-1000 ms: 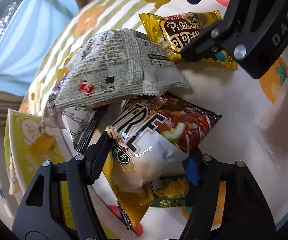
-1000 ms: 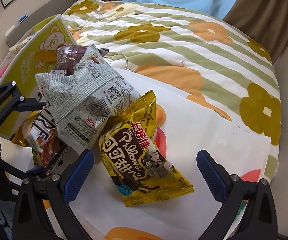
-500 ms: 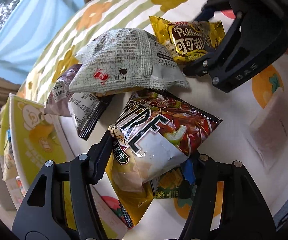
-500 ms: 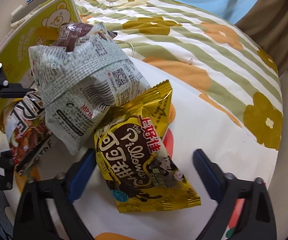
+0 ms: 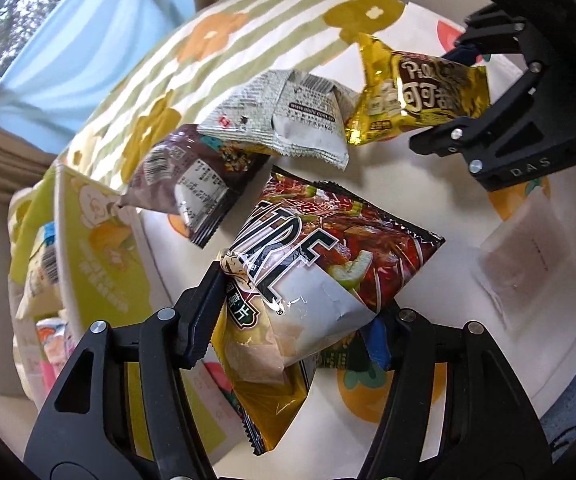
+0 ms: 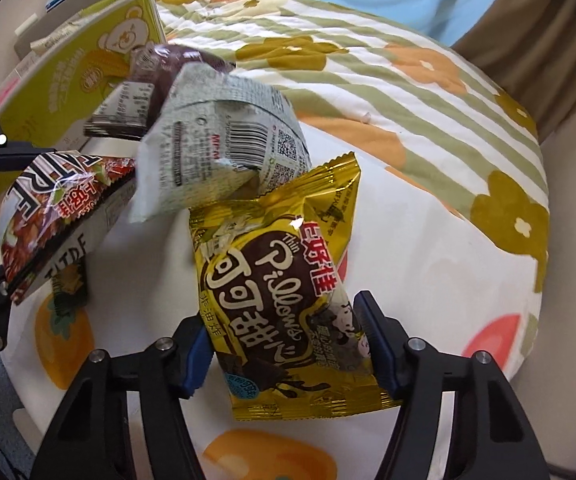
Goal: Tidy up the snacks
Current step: 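Grasp the white-red chip bag with the left tool while the right grasps the gold Pillows bag, then carry both bags over the green box and open both tools to release them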
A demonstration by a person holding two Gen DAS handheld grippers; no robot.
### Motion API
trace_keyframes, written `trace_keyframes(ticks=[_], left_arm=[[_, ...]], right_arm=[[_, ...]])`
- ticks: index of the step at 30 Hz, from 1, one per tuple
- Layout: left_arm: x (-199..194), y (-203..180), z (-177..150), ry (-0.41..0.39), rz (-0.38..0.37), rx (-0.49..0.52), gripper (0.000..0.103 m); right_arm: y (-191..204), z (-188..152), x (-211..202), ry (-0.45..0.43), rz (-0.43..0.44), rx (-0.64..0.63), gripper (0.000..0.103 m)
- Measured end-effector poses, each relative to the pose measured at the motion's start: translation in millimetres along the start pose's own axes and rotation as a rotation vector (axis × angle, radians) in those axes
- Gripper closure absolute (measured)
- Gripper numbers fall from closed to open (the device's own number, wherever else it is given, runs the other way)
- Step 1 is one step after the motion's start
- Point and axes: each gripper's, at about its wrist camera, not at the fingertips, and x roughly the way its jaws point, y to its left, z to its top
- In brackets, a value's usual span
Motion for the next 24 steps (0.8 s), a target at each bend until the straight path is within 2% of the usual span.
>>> trace_keyframes(ticks=[11,17,24], left_arm=[[-67,8,-15,-0.131,0.081,-0.087,0.045],[-114,26,-28,-0.194,0.13,-0.171,0.045],[-159,65,-56,-0.26,0.193,-0.278,0.045]], right_arm=[[25,-16,-78,-0.086,-0.022,0.069,0.043],[50,-5,-119,-0.116,-0.019,0.054,0.043],[86,21,-171,-0.217,0.013,0.035,0.043]])
